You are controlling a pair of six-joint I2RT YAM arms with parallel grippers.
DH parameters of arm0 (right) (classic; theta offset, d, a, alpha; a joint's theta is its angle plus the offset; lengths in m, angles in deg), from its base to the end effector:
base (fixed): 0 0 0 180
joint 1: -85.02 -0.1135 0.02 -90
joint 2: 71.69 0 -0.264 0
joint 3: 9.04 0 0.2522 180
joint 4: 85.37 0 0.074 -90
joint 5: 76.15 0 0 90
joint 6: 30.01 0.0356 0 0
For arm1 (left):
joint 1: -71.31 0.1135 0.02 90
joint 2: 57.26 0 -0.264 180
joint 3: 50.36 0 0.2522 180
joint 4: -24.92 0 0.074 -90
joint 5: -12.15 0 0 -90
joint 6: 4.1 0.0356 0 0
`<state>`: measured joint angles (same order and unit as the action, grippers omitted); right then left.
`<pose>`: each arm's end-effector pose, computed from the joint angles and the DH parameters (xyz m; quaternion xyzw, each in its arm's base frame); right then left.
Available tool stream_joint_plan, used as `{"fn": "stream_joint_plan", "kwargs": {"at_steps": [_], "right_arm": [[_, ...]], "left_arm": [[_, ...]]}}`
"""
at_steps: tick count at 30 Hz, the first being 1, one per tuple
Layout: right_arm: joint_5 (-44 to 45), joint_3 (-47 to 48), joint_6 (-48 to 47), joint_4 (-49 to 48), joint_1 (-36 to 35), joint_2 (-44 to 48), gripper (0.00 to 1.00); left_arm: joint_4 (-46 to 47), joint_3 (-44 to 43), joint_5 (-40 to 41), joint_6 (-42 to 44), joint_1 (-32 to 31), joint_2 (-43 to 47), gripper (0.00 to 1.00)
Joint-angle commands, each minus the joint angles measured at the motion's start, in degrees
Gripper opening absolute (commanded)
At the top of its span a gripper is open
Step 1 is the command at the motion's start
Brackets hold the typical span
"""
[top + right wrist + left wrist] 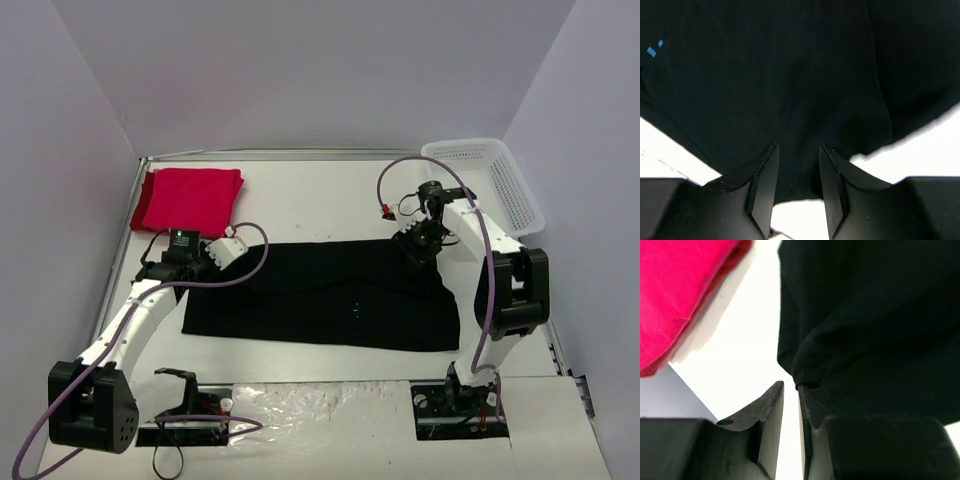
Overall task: Fold and stack the t-shirts
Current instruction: Fold the other side of the tshirt into a rectangle
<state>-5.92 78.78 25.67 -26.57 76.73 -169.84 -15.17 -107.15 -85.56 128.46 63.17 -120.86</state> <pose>0.3385 0.0615 0.2292 -0.3810 0.8914 0.1243 0.2119 0.2247 -0.0370 0.2403 0.4196 0.8281 0.0487 0.3686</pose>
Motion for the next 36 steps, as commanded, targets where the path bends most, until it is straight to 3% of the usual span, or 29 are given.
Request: {"fn": "stream_joint_plan", "kwargs": {"at_steps": [1,12,17,26,27,28,29,30,36], "right_arm": [[-3.43,3.28,-1.27,0.67,-0.05,-5.29,0.34],[-4.75,5.66,-2.23,0.49,-0.32,-11.54,0.29],[-4.84,4.6,-1.97,0.4,-0.41,-11.02,0.0],[-4.49,0.91,-1.36,0.4,-1.29,-5.66,0.0],[-4.14,0.73,-1.36,0.32,-1.29,-5.3,0.17],[-3.96,0.73,-1.27,0.05,-1.29,-5.04,0.27],[-3.96,0.73,-1.18,-0.04,-1.2,-4.86,0.3],[-3.18,0.99,-0.92,-0.65,-1.28,-4.95,0.41],[-1.41,4.06,-0.22,-1.44,-1.2,-6.96,0.41]], "left_arm": [[0.67,-5.66,0.24,-9.77,1.28,-1.35,0.18],[-0.39,-7.42,-1.0,-11.63,2.17,-2.15,0.17],[-0.57,-7.34,-1.44,-11.89,2.34,-1.97,0.17],[-0.57,-6.72,-2.14,-12.95,2.43,-0.74,0.12],[-0.48,-6.63,-2.14,-13.3,2.43,-0.57,0.13],[-0.39,-6.55,-2.23,-13.56,2.43,-0.39,0.13],[-0.39,-6.46,-2.66,-13.82,2.43,-0.3,0.13],[-0.39,-6.37,-2.84,-14.17,2.34,-0.3,0.13],[-0.48,-6.11,-3.02,-15.23,2.43,-0.39,0.13]]}}
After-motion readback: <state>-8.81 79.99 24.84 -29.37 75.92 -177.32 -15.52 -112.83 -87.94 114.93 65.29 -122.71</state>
